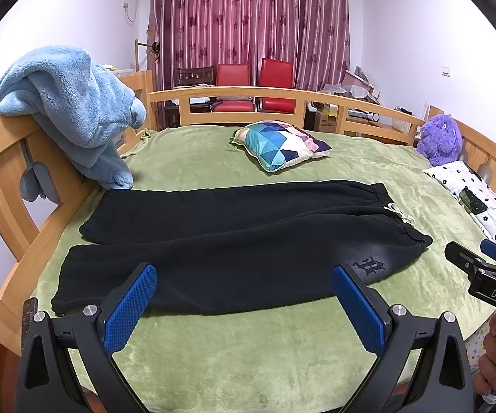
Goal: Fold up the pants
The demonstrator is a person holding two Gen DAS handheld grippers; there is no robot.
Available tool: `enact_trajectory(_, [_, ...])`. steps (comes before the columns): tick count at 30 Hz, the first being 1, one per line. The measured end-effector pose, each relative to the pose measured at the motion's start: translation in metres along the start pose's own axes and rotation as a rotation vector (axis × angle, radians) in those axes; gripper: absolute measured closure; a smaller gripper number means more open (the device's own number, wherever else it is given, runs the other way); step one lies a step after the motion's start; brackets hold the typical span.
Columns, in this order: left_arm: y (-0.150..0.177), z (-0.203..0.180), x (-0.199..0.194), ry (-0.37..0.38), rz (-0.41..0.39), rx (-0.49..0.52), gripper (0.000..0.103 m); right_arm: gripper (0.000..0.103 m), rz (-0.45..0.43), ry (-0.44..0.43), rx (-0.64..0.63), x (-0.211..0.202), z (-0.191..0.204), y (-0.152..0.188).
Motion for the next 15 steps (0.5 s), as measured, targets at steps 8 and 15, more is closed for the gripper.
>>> enact_trajectory(8, [-0.001, -0.0007, 0.0007, 0.0, 0.001, -0.001, 0.0, 0.0, 0.002, -0.001, -0.001, 0.0, 0.0001, -0.0001])
enact_trajectory(15, [-0.0021, 0.0001, 0.001, -0.001, -0.001, -0.002, 0.0, 0.0, 0.003, -0.007, 0.0, -0.0001, 0.0035, -0.0003])
Point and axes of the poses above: each gripper's, at about its wrist camera, not at the fingertips, and x roughly the way its jaws point, z to its left, y to its underside, the point moved 6 cm from there along x, roughly the way its jaws point, and after that the axes turned 5 degrees about x, right-handed, at the moved point
